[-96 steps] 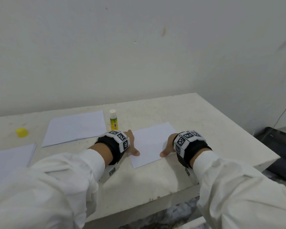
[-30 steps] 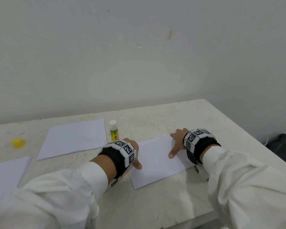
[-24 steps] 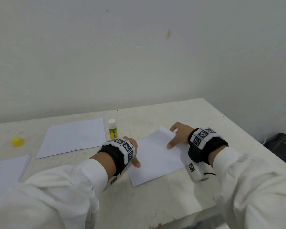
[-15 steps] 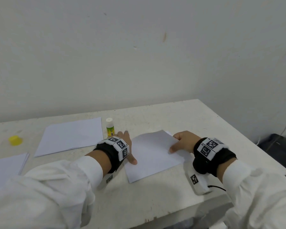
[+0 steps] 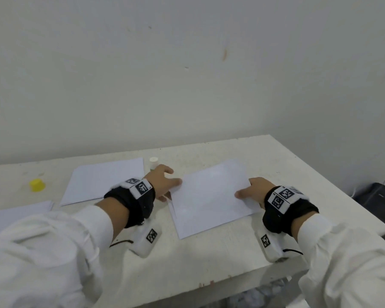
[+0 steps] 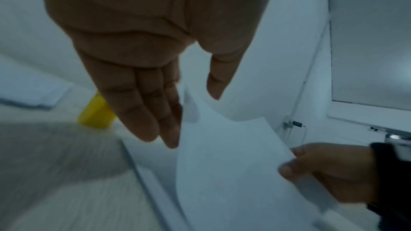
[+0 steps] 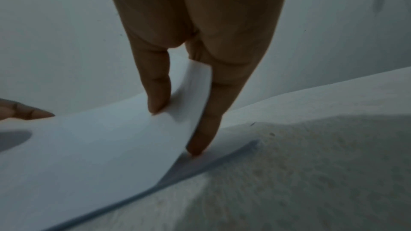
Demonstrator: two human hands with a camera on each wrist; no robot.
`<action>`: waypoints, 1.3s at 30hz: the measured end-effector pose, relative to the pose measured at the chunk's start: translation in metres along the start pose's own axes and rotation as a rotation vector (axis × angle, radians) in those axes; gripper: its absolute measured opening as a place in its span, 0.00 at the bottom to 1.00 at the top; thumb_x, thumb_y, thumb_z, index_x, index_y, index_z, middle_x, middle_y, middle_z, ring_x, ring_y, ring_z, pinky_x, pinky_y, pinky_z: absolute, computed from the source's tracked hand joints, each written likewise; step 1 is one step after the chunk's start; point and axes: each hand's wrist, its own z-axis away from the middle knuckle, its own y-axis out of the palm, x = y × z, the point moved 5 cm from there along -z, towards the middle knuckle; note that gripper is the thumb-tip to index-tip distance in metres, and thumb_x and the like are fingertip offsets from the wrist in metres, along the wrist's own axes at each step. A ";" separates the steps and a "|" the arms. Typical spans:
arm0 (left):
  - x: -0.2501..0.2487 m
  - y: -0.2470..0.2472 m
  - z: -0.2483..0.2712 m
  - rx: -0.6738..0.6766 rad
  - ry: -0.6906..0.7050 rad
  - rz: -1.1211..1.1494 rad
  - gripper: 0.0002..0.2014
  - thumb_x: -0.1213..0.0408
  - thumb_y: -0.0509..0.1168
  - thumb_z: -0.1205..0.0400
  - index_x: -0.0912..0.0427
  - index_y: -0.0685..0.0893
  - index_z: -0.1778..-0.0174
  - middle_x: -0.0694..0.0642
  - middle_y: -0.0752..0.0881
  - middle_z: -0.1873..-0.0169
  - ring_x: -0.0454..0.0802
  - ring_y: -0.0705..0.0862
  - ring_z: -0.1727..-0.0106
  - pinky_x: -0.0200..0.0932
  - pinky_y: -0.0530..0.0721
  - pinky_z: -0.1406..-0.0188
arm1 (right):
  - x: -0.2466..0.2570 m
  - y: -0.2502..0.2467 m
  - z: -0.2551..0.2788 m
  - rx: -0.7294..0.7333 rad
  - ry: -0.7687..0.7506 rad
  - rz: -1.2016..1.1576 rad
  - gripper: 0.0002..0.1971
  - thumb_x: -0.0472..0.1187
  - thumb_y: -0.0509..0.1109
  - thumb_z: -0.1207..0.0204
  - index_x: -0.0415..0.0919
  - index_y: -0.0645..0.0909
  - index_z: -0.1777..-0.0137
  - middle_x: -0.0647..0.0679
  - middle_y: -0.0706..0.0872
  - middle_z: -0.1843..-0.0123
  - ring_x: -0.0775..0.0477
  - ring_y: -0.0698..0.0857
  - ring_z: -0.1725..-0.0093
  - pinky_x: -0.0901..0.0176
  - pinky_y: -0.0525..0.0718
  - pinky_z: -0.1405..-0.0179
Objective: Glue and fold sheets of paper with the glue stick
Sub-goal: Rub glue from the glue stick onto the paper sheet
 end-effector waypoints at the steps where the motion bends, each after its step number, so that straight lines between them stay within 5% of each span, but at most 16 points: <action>1: 0.008 0.005 0.005 0.013 -0.030 0.105 0.28 0.60 0.68 0.19 0.50 0.64 0.26 0.58 0.83 0.53 0.54 0.87 0.63 0.47 0.86 0.64 | 0.002 0.000 0.002 -0.015 0.005 0.025 0.21 0.45 0.76 0.28 0.34 0.80 0.38 0.38 0.84 0.39 0.37 0.83 0.40 0.49 0.80 0.38; 4: 0.022 0.026 0.023 0.099 0.018 0.081 0.37 0.69 0.68 0.20 0.48 0.52 0.23 0.57 0.82 0.59 0.57 0.86 0.61 0.49 0.85 0.62 | 0.008 0.000 0.009 -0.064 0.011 0.106 0.27 0.44 0.73 0.25 0.33 0.73 0.29 0.39 0.78 0.31 0.38 0.78 0.33 0.54 0.76 0.38; 8: 0.020 0.041 0.037 0.223 0.009 -0.016 0.20 0.68 0.66 0.19 0.54 0.74 0.30 0.53 0.79 0.60 0.50 0.83 0.62 0.46 0.86 0.51 | 0.012 0.012 0.017 -0.020 0.033 -0.096 0.42 0.35 0.76 0.27 0.38 0.55 0.18 0.37 0.70 0.25 0.34 0.75 0.30 0.42 0.81 0.37; 11: 0.018 0.052 0.040 0.243 -0.098 0.070 0.16 0.68 0.67 0.18 0.60 0.81 0.34 0.55 0.81 0.61 0.47 0.81 0.66 0.44 0.87 0.50 | 0.017 0.015 0.030 -0.059 0.059 0.222 0.49 0.44 0.77 0.28 0.39 0.46 0.17 0.37 0.63 0.21 0.34 0.69 0.25 0.44 0.74 0.30; 14: 0.020 0.062 0.042 0.234 -0.189 0.244 0.22 0.77 0.67 0.21 0.66 0.77 0.30 0.63 0.84 0.52 0.56 0.86 0.60 0.45 0.88 0.53 | 0.031 0.016 0.053 -0.139 -0.077 0.473 0.35 0.46 0.72 0.26 0.44 0.62 0.20 0.40 0.66 0.24 0.39 0.68 0.25 0.49 0.71 0.27; 16: 0.021 0.063 0.043 0.213 -0.230 0.342 0.19 0.80 0.64 0.20 0.69 0.77 0.32 0.67 0.83 0.44 0.59 0.86 0.55 0.47 0.88 0.53 | 0.044 0.029 0.073 -0.033 -0.274 0.435 0.20 0.39 0.67 0.22 0.43 0.78 0.30 0.45 0.77 0.28 0.47 0.75 0.30 0.60 0.72 0.32; 17: 0.022 0.063 0.043 0.200 -0.255 0.418 0.16 0.82 0.64 0.21 0.69 0.78 0.36 0.67 0.83 0.49 0.59 0.86 0.58 0.48 0.89 0.57 | 0.048 0.038 0.085 0.056 -0.349 0.403 0.16 0.37 0.65 0.21 0.42 0.83 0.35 0.47 0.82 0.32 0.50 0.79 0.34 0.64 0.73 0.36; 19: 0.024 0.061 0.042 0.192 -0.289 0.514 0.10 0.84 0.64 0.22 0.70 0.80 0.47 0.66 0.81 0.57 0.61 0.86 0.63 0.47 0.89 0.67 | 0.055 0.061 0.111 0.254 -0.441 0.418 0.17 0.36 0.64 0.21 0.45 0.83 0.34 0.49 0.82 0.31 0.53 0.79 0.34 0.65 0.72 0.34; 22: 0.024 0.059 0.043 0.203 -0.297 0.546 0.08 0.85 0.64 0.23 0.72 0.80 0.52 0.69 0.83 0.55 0.67 0.88 0.58 0.47 0.89 0.70 | 0.051 0.097 0.123 0.451 -0.489 0.699 0.26 0.39 0.61 0.19 0.44 0.66 0.20 0.45 0.68 0.20 0.45 0.70 0.24 0.53 0.67 0.24; 26: 0.024 0.058 0.043 0.208 -0.286 0.554 0.09 0.87 0.62 0.23 0.71 0.80 0.55 0.68 0.83 0.60 0.59 0.88 0.74 0.46 0.88 0.75 | 0.041 0.101 0.105 0.343 -0.419 0.885 0.29 0.40 0.62 0.20 0.31 0.59 0.21 0.37 0.68 0.23 0.38 0.72 0.28 0.50 0.72 0.29; 30: 0.027 0.058 0.044 0.235 -0.291 0.518 0.18 0.87 0.64 0.24 0.69 0.79 0.40 0.68 0.83 0.50 0.63 0.87 0.61 0.48 0.89 0.67 | 0.016 0.067 0.079 0.272 -0.167 0.903 0.30 0.40 0.59 0.17 0.32 0.54 0.19 0.35 0.62 0.19 0.39 0.65 0.21 0.52 0.64 0.24; 36: 0.033 0.031 0.051 0.223 -0.251 0.321 0.26 0.86 0.67 0.25 0.65 0.77 0.32 0.61 0.83 0.54 0.57 0.85 0.59 0.50 0.90 0.61 | 0.003 0.038 0.054 0.269 -0.008 0.963 0.24 0.37 0.56 0.15 0.32 0.62 0.20 0.38 0.67 0.21 0.42 0.69 0.23 0.55 0.66 0.27; 39: 0.059 -0.001 0.055 0.180 -0.229 0.141 0.26 0.82 0.68 0.25 0.61 0.79 0.31 0.58 0.83 0.55 0.54 0.85 0.61 0.44 0.89 0.60 | 0.021 0.025 0.043 0.191 -0.013 0.969 0.16 0.35 0.56 0.15 0.30 0.75 0.31 0.34 0.78 0.31 0.42 0.80 0.38 0.55 0.74 0.39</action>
